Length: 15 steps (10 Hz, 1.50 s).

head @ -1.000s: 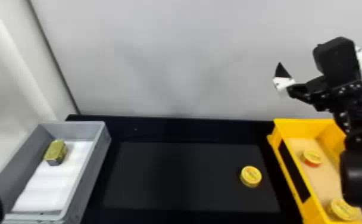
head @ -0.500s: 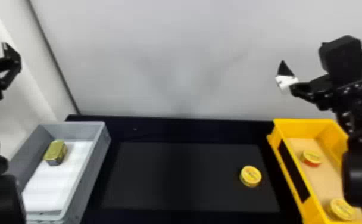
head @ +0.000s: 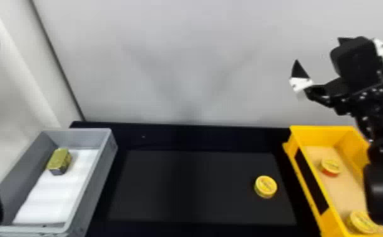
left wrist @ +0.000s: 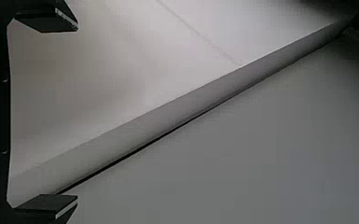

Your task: Pick up the round yellow can and place it in the yellow rectangular box

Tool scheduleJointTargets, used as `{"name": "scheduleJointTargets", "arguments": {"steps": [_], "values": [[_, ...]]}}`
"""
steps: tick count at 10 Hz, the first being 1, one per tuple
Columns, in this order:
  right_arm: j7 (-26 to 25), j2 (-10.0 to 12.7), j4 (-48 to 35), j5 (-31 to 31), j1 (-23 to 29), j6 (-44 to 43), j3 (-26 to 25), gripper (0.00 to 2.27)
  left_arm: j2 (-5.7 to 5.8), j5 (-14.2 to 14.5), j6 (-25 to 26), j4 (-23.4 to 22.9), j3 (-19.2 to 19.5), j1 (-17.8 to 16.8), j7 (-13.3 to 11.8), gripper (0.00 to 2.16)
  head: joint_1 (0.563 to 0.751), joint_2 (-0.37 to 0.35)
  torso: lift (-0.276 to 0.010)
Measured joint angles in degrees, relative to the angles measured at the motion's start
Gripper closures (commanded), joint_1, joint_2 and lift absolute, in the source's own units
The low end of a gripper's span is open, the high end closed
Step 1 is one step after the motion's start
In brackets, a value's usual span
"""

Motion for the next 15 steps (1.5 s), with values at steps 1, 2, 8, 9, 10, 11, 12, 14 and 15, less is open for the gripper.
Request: {"name": "scheduleJointTargets", "arguments": {"steps": [1, 2, 8, 9, 10, 11, 12, 14, 15], "values": [[-1.01, -0.73, -1.46, -0.02, 1.01, 0.42, -0.59, 0.13, 0.0, 0.0, 0.18, 0.14, 0.02, 0.05, 0.49, 0.0, 0.686, 0.014, -0.056], [-2.3, -0.94, -2.82, -0.04, 2.74, 0.48, -1.29, 0.13, 0.0, 0.26, 0.78, 0.11, -0.17, 0.35, 0.88, 0.0, 0.686, 0.014, -0.056], [-3.24, -0.77, -1.25, -4.02, 15.34, -3.19, -3.34, 0.18, 0.0, 0.53, 1.69, -0.39, 0.07, 2.04, 1.15, 0.0, 0.686, 0.014, -0.056], [-3.21, -0.7, 0.43, -5.17, 16.5, -4.8, -3.05, 0.18, 0.0, 0.51, 1.68, -0.46, 0.14, 2.2, 1.22, 0.0, 0.686, 0.014, -0.056], [-3.18, -0.67, 1.82, -6.39, 17.57, -6.23, -2.84, 0.18, 0.0, 0.49, 1.67, -0.54, 0.23, 2.36, 1.27, 0.0, 0.686, 0.014, -0.056], [-3.13, -0.67, 3.03, -7.4, 18.61, -7.47, -2.69, 0.18, 0.0, 0.49, 1.67, -0.6, 0.28, 2.49, 1.32, 0.0, 0.686, 0.014, -0.056], [-3.07, -0.67, 4.27, -8.33, 19.64, -8.64, -2.53, 0.19, 0.0, 0.48, 1.67, -0.64, 0.29, 2.58, 1.36, 0.0, 0.686, 0.014, -0.056], [-3.05, -0.69, 6.51, -10.36, 21.33, -10.01, -1.93, 0.19, 0.0, 0.48, 1.67, -0.64, 0.3, 2.66, 1.37, 0.0, 0.686, 0.014, -0.056], [-3.4, -0.68, 7.01, -11.64, 21.77, -9.71, -1.61, 0.19, 0.0, 0.48, 1.67, -0.64, 0.3, 2.69, 1.37, 0.0, 0.686, 0.014, -0.056]]}}
